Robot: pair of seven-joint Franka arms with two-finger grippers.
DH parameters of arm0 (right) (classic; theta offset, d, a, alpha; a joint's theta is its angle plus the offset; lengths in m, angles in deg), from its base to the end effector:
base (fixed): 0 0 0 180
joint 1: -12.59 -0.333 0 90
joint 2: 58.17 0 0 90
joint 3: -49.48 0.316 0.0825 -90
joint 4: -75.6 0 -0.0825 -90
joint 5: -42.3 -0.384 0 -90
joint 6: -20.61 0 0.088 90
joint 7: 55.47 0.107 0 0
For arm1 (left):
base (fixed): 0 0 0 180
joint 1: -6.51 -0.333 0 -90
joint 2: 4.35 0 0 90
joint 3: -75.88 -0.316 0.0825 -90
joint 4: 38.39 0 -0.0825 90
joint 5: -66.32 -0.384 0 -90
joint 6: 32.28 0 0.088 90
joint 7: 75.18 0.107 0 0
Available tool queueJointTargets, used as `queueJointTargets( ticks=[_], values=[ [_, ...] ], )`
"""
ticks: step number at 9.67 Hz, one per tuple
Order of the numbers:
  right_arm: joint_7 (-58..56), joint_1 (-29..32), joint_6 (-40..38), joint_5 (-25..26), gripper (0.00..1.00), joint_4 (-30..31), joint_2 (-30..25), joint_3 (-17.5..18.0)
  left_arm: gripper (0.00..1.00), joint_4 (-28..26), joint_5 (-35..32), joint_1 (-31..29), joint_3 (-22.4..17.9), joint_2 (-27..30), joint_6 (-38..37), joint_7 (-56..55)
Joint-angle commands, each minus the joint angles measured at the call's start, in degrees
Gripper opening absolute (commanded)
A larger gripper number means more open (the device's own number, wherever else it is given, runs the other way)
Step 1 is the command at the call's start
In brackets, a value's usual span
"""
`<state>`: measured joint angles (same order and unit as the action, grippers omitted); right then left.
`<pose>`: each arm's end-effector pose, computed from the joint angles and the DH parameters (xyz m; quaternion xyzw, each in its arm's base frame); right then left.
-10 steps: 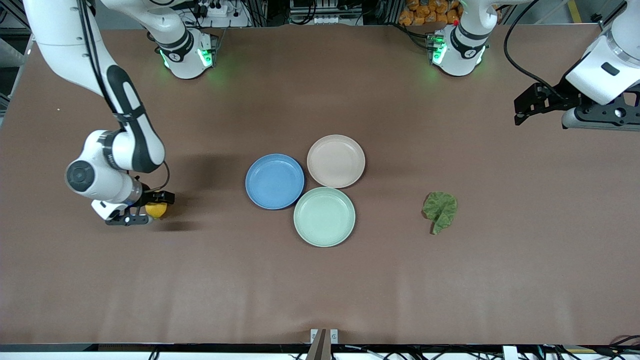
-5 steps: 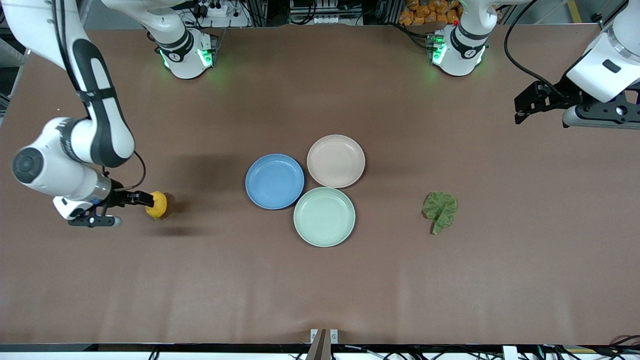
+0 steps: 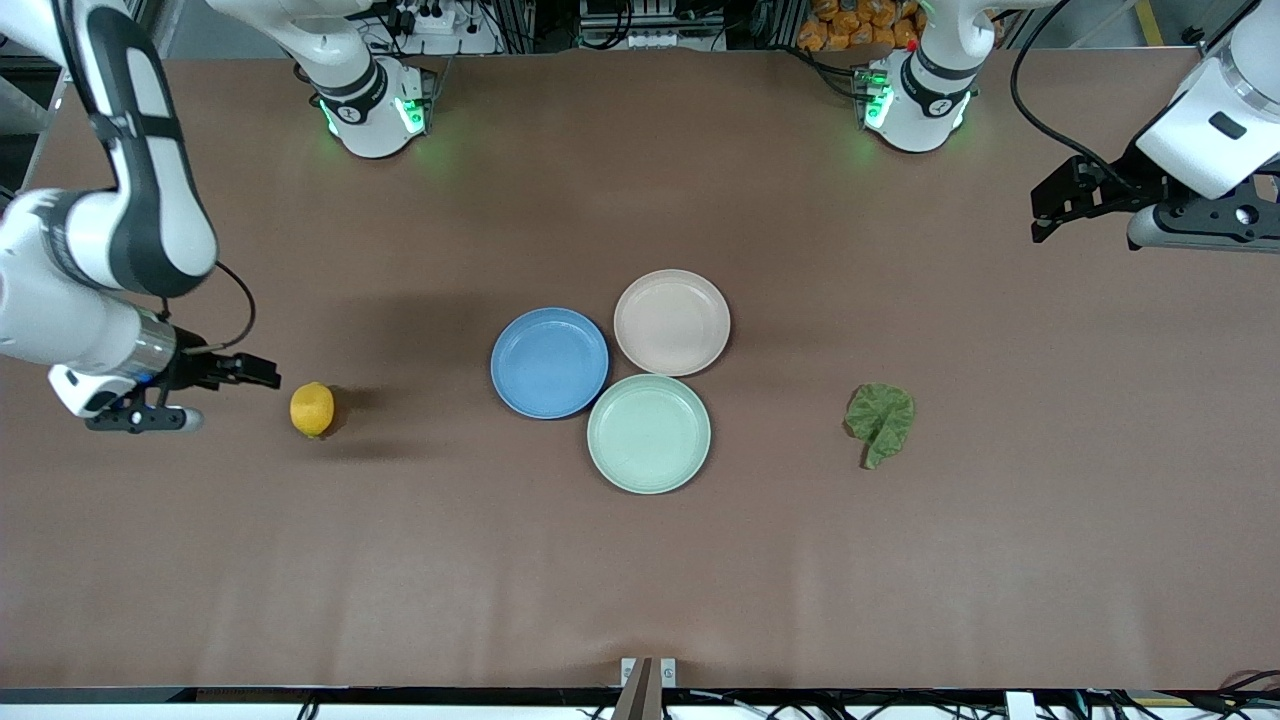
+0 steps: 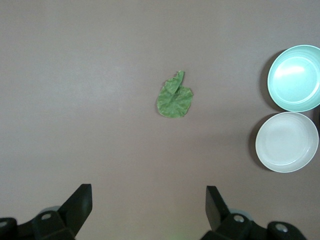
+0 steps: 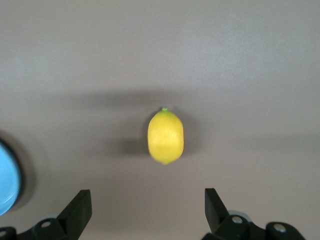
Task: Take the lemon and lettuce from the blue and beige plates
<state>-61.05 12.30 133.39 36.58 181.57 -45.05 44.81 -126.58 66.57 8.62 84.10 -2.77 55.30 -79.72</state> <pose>0.6025 -0.0373 0.3920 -0.9978 0.0108 0.0511 0.0402 0.5330 -0.0989 0.6506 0.9987 -0.0506 0.0082 0.0013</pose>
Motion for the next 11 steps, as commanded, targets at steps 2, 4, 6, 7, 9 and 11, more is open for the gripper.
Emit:
queueJointTargets(
  ticks=[2,4,6,7,9,11],
  values=[
    [5.0,3.6,-9.4,4.9,1.00,-5.8,-4.4,5.6,1.00,1.1,0.7,0.0,0.2,0.4,-1.4,0.1],
    [3.4,3.4,-11.5,5.1,1.00,-5.9,-9.0,5.7,1.00,1.1,0.9,0.4,0.2,0.4,-1.4,0.1],
    [3.4,2.6,-16.1,4.9,1.00,-9.0,-10.9,5.7,1.00,1.1,0.8,0.0,0.2,0.4,-2.1,0.2],
    [3.5,1.8,-19.1,5.0,1.00,-11.6,-11.0,5.6,1.00,1.1,0.6,-0.1,0.2,0.4,-2.1,0.2],
    [3.6,1.3,-24.0,4.9,1.00,-14.4,-12.1,5.4,1.00,1.1,0.6,-0.1,0.0,0.4,-2.1,0.2],
    [3.5,0.6,-23.5,4.7,1.00,-15.5,-13.4,5.0,1.00,1.1,0.6,-0.1,-0.1,0.4,-2.1,0.2]
  ],
)
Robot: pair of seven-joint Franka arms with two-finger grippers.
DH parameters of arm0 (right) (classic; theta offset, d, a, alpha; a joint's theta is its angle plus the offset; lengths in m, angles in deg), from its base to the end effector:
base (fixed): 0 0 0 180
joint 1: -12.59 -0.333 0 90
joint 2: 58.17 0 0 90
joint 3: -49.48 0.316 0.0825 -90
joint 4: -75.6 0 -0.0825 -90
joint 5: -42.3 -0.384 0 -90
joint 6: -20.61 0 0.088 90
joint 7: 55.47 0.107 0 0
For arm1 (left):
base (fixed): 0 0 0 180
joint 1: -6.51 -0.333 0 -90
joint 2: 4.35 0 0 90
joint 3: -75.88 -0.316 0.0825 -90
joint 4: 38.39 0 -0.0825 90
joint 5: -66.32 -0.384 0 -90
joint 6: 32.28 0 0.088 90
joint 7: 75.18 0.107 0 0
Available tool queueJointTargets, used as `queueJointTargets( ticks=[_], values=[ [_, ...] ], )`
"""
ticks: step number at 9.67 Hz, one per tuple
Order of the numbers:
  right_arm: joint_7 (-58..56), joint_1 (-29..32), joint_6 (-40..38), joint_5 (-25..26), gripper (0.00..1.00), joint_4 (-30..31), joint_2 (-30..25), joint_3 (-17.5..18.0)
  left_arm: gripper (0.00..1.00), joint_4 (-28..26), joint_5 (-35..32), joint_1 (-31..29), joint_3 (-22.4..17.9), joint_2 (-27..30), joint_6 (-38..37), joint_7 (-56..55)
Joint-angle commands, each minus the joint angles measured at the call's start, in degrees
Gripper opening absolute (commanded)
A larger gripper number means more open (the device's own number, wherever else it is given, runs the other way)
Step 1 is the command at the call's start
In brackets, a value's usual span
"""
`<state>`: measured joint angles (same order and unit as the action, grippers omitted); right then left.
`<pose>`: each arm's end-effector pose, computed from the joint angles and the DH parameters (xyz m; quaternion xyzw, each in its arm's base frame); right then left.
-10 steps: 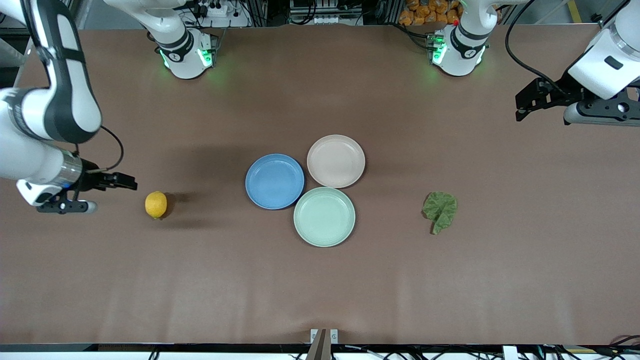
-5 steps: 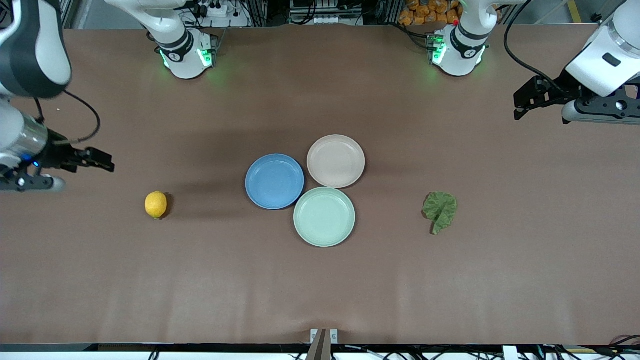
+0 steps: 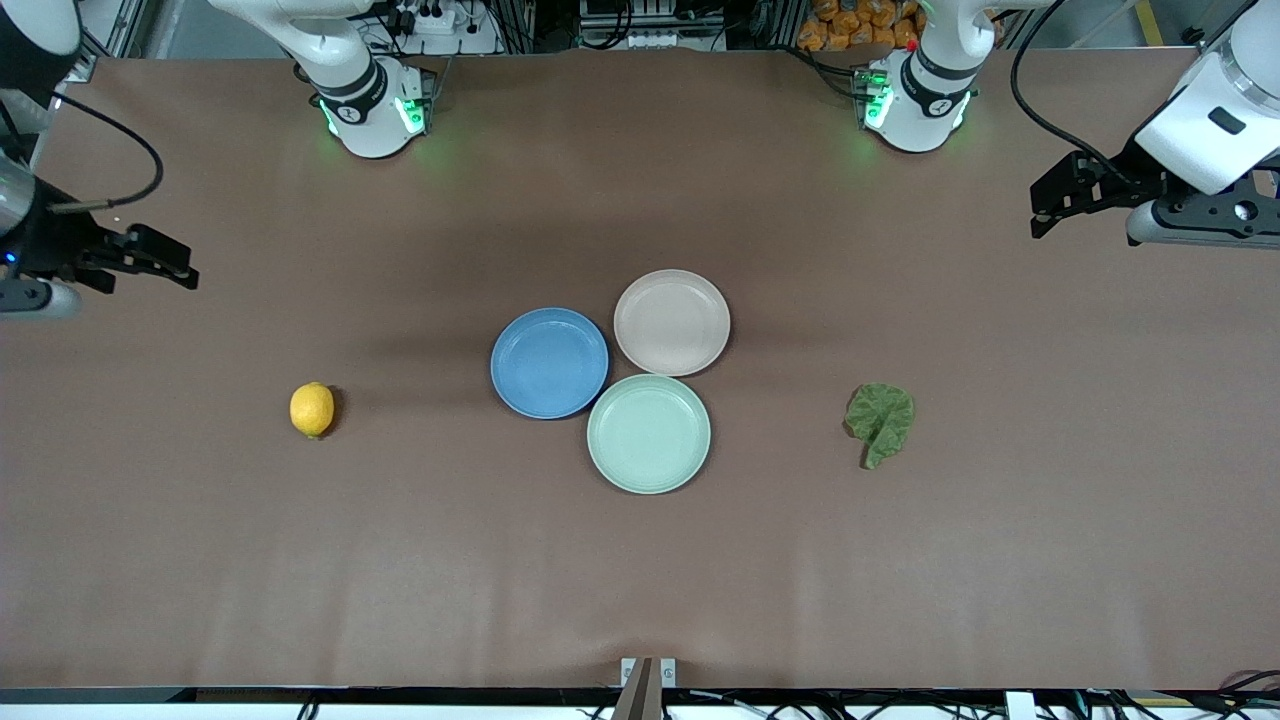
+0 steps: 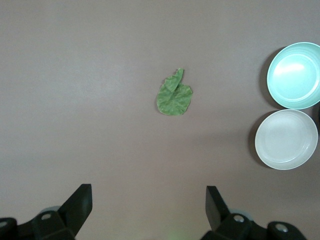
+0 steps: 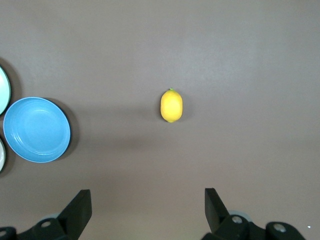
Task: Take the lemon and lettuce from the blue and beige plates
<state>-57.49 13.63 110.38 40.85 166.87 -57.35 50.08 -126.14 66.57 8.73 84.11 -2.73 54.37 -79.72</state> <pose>0.5574 -0.0016 0.6058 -0.9996 -0.0136 0.0200 0.0132 0.5309 -0.0997 0.6531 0.9987 -0.0517 0.0043 0.0007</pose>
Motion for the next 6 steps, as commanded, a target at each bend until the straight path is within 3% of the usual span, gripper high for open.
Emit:
queueJointTargets(
  ticks=[1,6],
  values=[
    [0.2,-1.5,-0.5,0.5,1.00,-1.6,-1.3,-0.9,1.00,0.7,0.6,-0.2,-0.2,0.3,-1.2,0.2],
    [0.2,-3.2,4.5,0.2,1.00,-2.5,-0.7,-4.0,1.00,0.7,0.7,-0.2,0.0,0.3,-1.2,0.1]
  ],
)
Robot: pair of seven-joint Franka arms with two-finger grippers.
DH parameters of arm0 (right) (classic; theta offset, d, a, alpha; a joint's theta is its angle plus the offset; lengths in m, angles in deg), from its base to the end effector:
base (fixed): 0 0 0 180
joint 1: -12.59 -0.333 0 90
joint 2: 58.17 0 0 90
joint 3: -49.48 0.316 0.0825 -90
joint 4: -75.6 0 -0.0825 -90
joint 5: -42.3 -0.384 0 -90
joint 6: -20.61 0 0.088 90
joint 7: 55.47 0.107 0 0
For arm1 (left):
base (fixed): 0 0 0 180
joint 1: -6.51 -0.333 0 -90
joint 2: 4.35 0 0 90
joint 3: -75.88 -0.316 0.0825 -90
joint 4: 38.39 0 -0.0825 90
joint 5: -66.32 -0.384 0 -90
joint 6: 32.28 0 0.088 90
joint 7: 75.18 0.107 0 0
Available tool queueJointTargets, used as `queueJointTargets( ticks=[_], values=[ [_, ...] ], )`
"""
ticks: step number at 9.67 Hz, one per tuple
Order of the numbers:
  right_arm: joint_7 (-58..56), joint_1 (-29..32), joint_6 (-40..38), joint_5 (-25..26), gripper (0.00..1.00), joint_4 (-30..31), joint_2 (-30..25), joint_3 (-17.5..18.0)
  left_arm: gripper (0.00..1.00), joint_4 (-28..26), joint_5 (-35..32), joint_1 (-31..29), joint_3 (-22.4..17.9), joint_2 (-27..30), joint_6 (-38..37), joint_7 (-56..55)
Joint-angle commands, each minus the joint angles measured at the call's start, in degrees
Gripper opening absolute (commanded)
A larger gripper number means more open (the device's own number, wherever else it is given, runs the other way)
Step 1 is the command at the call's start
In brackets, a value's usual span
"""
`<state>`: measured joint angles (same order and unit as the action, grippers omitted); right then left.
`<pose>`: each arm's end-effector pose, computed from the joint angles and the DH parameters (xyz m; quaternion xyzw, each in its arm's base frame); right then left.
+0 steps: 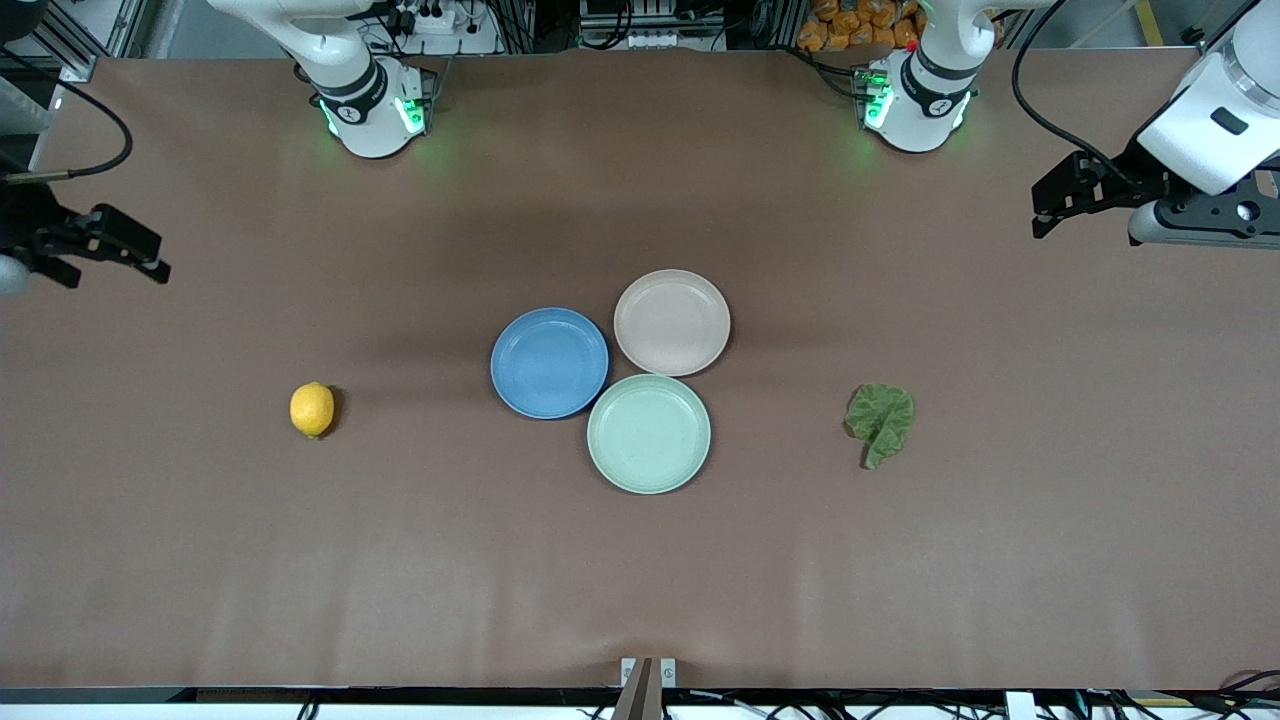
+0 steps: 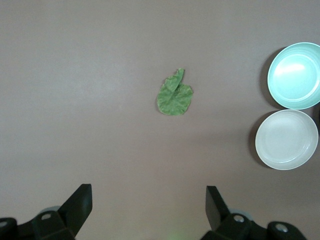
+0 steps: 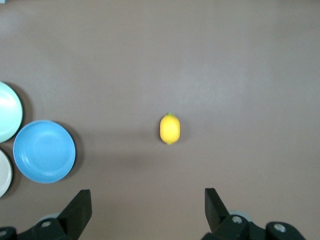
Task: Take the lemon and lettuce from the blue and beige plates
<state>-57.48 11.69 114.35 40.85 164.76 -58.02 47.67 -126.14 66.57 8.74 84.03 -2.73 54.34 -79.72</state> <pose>0.5623 -0.0063 0.6361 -0.9991 -0.0093 -0.0390 0.0116 0.5309 -0.0990 0.6530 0.9987 -0.0511 0.0041 0.0007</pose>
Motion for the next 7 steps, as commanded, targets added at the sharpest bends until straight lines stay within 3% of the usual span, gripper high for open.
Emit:
queueJointTargets(
  ticks=[1,4,7],
  values=[
    [0.2,-1.4,0.2,0.5,1.00,-0.4,-0.3,-1.8,1.00,0.7,0.6,-0.2,0.1,0.4,-1.2,0.1],
    [0.6,-2.1,-7.7,1.1,1.00,-1.7,-0.2,-2.3,1.00,0.7,0.5,-0.2,-0.1,0.9,-1.2,0.2],
    [0.6,-2.1,-7.9,1.5,1.00,-1.7,-0.2,-2.9,1.00,0.7,0.5,-0.2,0.0,1.0,-1.2,0.2]
  ],
)
